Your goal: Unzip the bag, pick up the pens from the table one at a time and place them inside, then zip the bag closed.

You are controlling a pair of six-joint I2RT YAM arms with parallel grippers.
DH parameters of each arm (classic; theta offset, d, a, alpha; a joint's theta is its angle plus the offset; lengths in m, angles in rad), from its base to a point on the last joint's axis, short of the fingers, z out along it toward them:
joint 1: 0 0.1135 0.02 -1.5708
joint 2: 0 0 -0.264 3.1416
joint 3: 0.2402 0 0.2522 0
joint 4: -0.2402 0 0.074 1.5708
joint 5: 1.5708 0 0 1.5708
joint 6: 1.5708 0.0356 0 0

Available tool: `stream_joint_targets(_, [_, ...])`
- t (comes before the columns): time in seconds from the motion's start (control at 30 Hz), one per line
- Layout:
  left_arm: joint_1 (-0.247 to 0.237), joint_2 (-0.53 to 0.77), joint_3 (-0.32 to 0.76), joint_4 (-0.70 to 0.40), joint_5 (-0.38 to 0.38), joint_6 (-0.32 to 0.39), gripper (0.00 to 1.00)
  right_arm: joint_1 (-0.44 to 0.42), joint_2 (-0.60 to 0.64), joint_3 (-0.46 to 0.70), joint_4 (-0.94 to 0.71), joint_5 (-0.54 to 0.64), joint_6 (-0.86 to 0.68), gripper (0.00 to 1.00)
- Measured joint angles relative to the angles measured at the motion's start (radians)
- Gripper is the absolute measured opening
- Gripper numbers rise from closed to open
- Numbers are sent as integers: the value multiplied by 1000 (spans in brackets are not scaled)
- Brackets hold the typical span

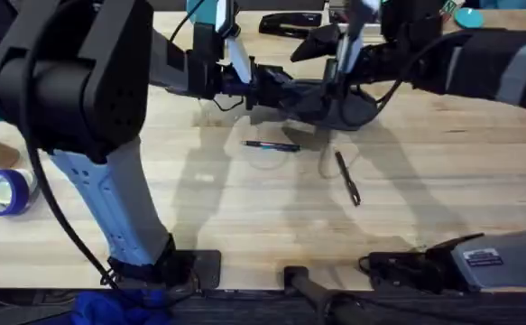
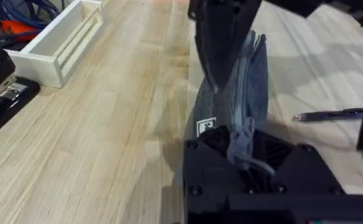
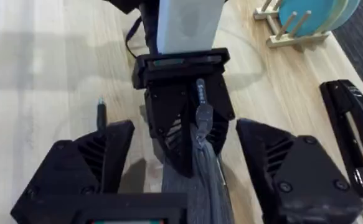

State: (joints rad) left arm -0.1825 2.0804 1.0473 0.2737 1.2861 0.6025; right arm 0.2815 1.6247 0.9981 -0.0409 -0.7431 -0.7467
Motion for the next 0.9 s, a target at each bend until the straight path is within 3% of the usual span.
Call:
stream_joint_targets(0.33, [0,0,0,0,0,0,43,-151,-61,0,-161,-311,4,998])
stream_joint_targets(0.53, [0,0,0,0,0,0,103,-247,-61,0,-238,-394,35,998])
stream_joint_targets(0.7, [-1,0,0,0,0,2,399,-274,-61,0,-281,-401,45,998])
stream_joint_targets(0.8, [-2,0,0,0,0,0,866,-274,-61,0,-292,-385,45,998])
stream_joint_targets(0.83, [-3,0,0,-1,0,-5,961,-274,-61,0,-294,-380,46,998])
stream_joint_targets(0.9, [-3,0,0,0,0,-5,991,-274,-61,0,-294,-373,48,998])
